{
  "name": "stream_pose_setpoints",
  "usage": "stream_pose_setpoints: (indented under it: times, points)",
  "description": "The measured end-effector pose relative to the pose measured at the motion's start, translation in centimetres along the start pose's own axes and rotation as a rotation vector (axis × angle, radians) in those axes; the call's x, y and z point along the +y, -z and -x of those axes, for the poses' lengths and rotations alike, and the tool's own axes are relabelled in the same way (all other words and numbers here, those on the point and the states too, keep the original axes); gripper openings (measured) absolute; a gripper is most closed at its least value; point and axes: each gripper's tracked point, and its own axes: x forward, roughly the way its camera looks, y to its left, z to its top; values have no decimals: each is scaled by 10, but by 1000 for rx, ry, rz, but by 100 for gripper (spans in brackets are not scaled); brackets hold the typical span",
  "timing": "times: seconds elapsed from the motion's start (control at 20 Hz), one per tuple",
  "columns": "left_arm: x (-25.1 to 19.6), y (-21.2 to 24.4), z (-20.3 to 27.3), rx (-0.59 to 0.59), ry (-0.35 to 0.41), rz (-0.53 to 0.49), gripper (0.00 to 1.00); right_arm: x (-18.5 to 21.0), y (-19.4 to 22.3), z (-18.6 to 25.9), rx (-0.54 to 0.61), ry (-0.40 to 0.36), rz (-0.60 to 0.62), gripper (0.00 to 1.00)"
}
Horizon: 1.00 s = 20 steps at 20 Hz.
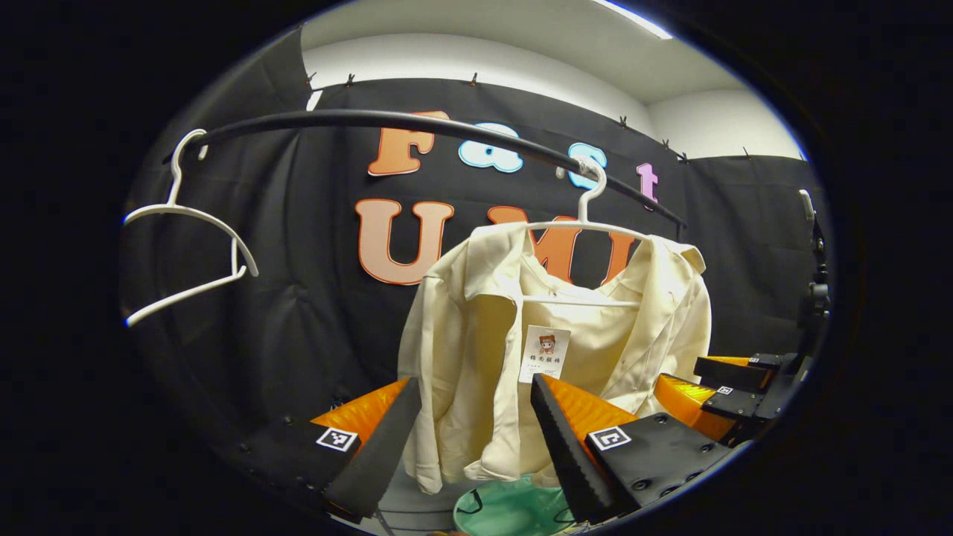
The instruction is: Grasp the clothes on the hanger with both hands and then place them into the laundry hamper below.
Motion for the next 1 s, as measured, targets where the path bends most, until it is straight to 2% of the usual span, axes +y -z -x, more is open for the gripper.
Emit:
stream_pose_setpoints:
  times: [0.05,0.15,0.65,0.7,0.75,0.85,0.9,1.0]
  points:
    - [-4,5,-7,12,9,1,97,2,3,-2,7,-3,-6,95]
    - [-7,12,-17,32,13,1,96,4,3,-11,6,1,-23,95]
    - [-10,31,-81,65,16,8,97,18,8,-55,6,-22,-35,95]
    - [-10,34,-88,68,14,7,100,17,8,-61,5,-13,-31,95]
    - [-10,36,-94,71,15,15,96,15,8,-65,6,-4,-27,95]
    - [-12,44,-104,99,24,41,96,10,12,-72,22,15,-35,95]
    - [-10,48,-108,108,24,57,100,9,13,-76,29,18,-46,95]
    - [-6,51,-117,114,12,86,96,8,15,-79,34,15,-64,93]
